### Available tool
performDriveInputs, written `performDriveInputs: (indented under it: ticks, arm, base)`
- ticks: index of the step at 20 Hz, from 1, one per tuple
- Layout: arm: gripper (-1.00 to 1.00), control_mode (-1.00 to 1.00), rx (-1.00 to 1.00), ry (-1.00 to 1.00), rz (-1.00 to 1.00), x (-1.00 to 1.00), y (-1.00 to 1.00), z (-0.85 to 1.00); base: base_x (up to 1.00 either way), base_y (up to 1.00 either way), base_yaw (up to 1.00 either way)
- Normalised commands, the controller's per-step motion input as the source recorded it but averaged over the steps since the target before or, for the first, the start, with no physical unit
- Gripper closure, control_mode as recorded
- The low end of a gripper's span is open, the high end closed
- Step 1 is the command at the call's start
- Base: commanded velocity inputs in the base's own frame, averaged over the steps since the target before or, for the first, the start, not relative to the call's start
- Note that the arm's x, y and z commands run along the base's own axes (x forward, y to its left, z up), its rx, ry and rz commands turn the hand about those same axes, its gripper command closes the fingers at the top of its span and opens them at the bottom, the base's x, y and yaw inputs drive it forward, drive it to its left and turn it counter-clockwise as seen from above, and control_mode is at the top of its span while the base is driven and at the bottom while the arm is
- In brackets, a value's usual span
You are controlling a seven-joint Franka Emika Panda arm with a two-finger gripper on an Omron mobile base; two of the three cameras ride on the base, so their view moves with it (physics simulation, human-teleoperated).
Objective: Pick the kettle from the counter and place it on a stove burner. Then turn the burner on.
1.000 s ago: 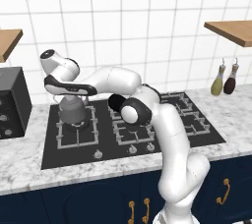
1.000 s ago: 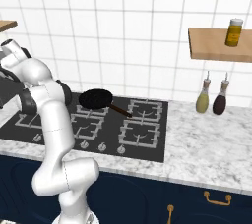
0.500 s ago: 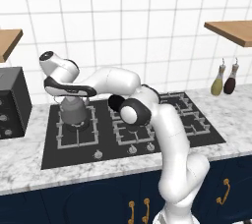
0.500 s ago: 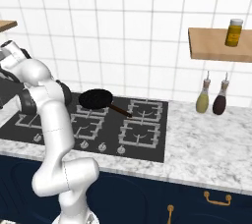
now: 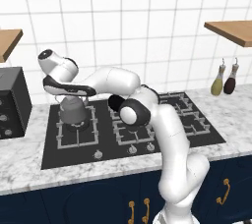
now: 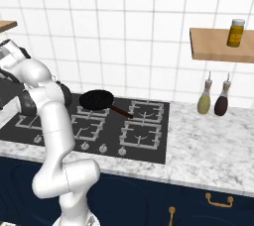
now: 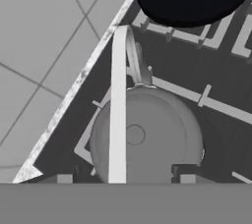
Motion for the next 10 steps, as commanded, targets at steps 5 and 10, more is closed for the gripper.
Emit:
performDriveInputs:
  ticks: [5, 10]
  arm:
    - [-1.00, -1.00, 0.06, -0.24, 0.00, -0.14, -0.18, 0.61]
    - [-1.00, -1.00, 0.21, -0.31, 0.06, -0.96, -0.93, 0.80]
  base:
    - [0.00, 0.00, 0.00]
    - [0.00, 0.00, 0.00]
